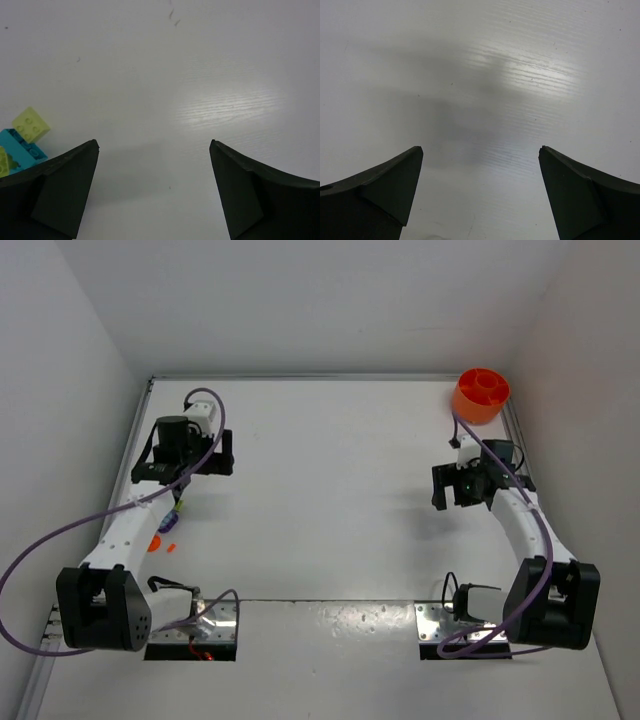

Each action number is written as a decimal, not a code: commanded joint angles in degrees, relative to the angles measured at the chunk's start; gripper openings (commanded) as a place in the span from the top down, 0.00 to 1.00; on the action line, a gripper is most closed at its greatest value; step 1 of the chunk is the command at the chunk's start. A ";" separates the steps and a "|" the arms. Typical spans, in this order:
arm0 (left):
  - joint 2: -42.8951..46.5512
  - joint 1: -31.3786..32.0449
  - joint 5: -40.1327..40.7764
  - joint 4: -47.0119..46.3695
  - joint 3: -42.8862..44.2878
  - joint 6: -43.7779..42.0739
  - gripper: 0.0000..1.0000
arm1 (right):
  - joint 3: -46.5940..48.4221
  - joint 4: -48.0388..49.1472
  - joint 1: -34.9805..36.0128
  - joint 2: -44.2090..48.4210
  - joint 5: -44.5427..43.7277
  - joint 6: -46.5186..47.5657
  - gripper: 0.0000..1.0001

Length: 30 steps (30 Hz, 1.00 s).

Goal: Sort the legos into containers by color

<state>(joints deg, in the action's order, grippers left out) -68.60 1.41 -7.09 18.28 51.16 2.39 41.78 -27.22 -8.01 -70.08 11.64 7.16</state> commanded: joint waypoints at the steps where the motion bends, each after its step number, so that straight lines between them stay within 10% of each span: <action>1: 3.47 -0.44 7.07 0.17 0.26 3.05 0.00 | -0.47 1.56 0.19 1.97 0.23 0.93 0.00; 15: 6.20 -1.50 15.78 3.25 1.04 1.46 0.00 | -1.70 3.40 0.19 0.91 1.81 0.40 0.00; 30: -11.38 -8.70 28.20 7.04 8.17 1.91 0.03 | -1.70 3.93 0.19 -5.94 -0.38 -0.65 0.00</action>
<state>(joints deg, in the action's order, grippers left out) -78.56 -5.10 19.29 25.74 56.64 2.94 39.92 -25.54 -8.01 -75.53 12.08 7.42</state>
